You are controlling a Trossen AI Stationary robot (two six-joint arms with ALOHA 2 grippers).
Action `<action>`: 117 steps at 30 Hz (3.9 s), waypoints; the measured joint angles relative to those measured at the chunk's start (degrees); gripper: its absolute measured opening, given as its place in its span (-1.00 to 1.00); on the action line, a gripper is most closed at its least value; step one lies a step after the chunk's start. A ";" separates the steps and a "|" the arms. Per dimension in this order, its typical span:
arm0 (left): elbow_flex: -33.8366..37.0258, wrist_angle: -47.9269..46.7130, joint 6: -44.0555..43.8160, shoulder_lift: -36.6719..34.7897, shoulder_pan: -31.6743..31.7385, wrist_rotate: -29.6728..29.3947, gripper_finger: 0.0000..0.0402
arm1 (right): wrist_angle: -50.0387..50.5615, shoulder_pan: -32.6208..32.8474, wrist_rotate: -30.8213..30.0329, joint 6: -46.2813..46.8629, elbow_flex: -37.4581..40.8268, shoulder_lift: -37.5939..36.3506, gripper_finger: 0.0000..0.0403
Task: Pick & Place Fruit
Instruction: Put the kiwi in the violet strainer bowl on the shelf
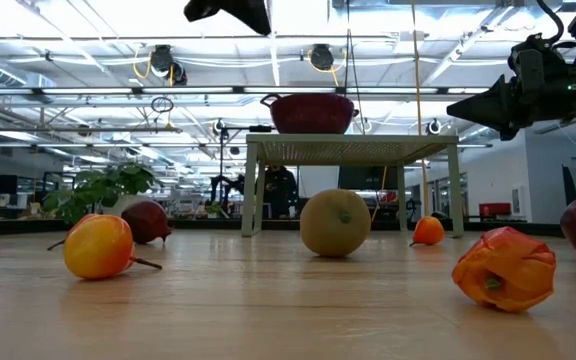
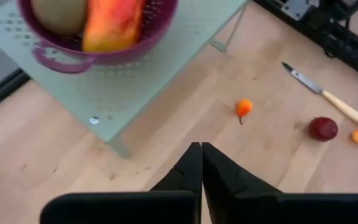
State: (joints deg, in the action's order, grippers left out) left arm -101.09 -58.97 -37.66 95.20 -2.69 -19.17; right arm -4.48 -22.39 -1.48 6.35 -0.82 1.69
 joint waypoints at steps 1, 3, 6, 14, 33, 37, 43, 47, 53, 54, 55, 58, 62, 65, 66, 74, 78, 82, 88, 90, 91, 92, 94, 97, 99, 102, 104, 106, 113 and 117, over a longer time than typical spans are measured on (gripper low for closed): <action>0.56 0.34 0.44 -0.03 -0.01 0.44 -0.95 | -0.01 0.00 0.00 0.00 0.00 0.00 -1.00; 1.87 2.03 2.49 -0.26 -0.01 1.86 -0.94 | -0.15 0.00 0.02 0.00 0.00 0.00 -1.00; 5.19 7.87 6.98 -0.91 -0.01 4.12 -0.97 | -1.31 0.00 0.07 0.00 0.01 0.00 -1.00; 20.28 23.87 8.52 -6.60 1.22 9.53 -0.97 | -4.39 0.00 0.22 11.48 0.01 -0.02 -1.00; 57.47 43.44 13.65 -36.92 1.50 11.23 -0.95 | -10.87 0.07 9.28 17.59 -5.56 3.17 -1.00; 61.15 43.63 14.69 -43.39 1.50 11.35 -0.99 | -11.91 0.25 9.29 16.98 -9.07 7.57 -1.00; 65.50 43.76 16.81 -52.20 1.50 11.47 -0.94 | -11.80 4.50 9.27 14.79 -15.22 17.32 -1.00; 68.48 43.72 16.99 -57.18 1.50 11.68 -0.98 | -11.54 8.70 9.02 11.97 -20.26 24.96 -1.00; 73.05 43.50 16.19 -63.96 1.50 11.76 -0.96 | -11.55 15.45 5.18 8.70 -27.96 36.07 -1.00; 73.66 43.52 16.16 -64.96 1.50 11.76 -0.95 | -11.50 16.72 4.23 7.85 -29.24 37.80 -1.00; 74.22 43.46 16.16 -65.93 1.50 11.77 -0.94 | -11.53 18.06 3.18 7.21 -30.48 39.48 -1.00; 75.56 43.24 16.16 -68.34 1.50 11.82 -0.96 | -11.59 22.32 -0.60 5.57 -33.99 44.41 -1.00; 76.49 42.39 16.38 -71.25 1.50 12.64 -0.99 | -11.57 27.61 -5.03 4.46 -38.20 50.61 -1.00; 76.56 40.60 16.43 -72.91 1.50 13.89 -0.97 | -11.55 31.25 -7.81 4.44 -41.14 55.02 -1.00; 76.58 40.35 16.54 -73.33 1.50 14.17 -0.96 | -11.56 32.44 -8.75 4.44 -42.06 56.41 -1.00; 76.60 37.45 18.75 -76.38 1.50 18.23 -0.99 | -11.28 39.41 -15.03 4.76 -51.23 67.21 -1.00; 76.62 36.46 19.14 -77.55 1.47 19.35 -0.97 | -4.97 41.19 -15.18 5.41 -58.76 73.27 -1.00; 76.62 35.05 19.55 -78.57 1.45 19.36 -0.96 | 5.50 41.94 -14.99 7.67 -67.46 79.80 -1.00; 76.62 34.17 19.55 -80.04 1.45 21.64 -0.98 | 16.72 42.20 -14.77 10.20 -76.98 87.83 -1.00; 76.62 34.13 19.57 -80.36 1.45 22.10 -0.95 | 17.52 42.36 -13.43 10.54 -77.97 89.70 -1.00; 76.62 34.11 19.56 -80.41 1.45 22.15 -0.94 | 17.62 42.38 -12.54 10.57 -78.25 90.47 -1.00; 76.62 33.98 19.58 -80.41 1.45 22.13 -0.94 | 17.83 42.39 -11.75 10.77 -78.29 91.01 -1.00; 76.62 33.75 19.62 -80.39 1.45 22.22 -0.95 | 18.46 42.47 -11.55 12.90 -78.29 92.19 -1.00; 76.62 33.76 19.64 -80.41 1.45 22.22 -0.99 | 21.41 42.43 -11.44 19.64 -78.29 93.19 -1.00; 76.62 33.68 19.65 -80.39 1.45 22.25 -0.99 | 23.24 42.33 -10.34 24.10 -78.29 93.86 -1.00; 76.62 33.49 19.64 -80.39 1.45 22.28 -0.96 | 27.08 42.27 -10.23 29.30 -78.29 94.76 -1.00; 76.62 33.47 19.68 -80.39 1.45 22.28 -0.93 | 28.13 42.29 -10.16 32.35 -78.29 95.13 -1.00; 76.62 33.48 19.71 -80.39 1.45 22.30 -0.92 | 28.74 42.12 -9.05 35.07 -78.29 95.38 -1.00; 76.62 33.45 19.58 -80.39 1.45 22.31 -0.99 | 31.34 41.83 -7.23 45.14 -78.25 95.84 -1.00; 76.62 33.45 19.57 -80.39 1.45 22.31 -0.97 | 37.38 41.86 -7.28 48.78 -80.80 96.00 -1.00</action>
State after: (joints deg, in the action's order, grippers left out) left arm -24.47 -25.52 -18.09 14.81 -1.23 3.14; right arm 32.89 19.46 -8.75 55.13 -81.62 97.69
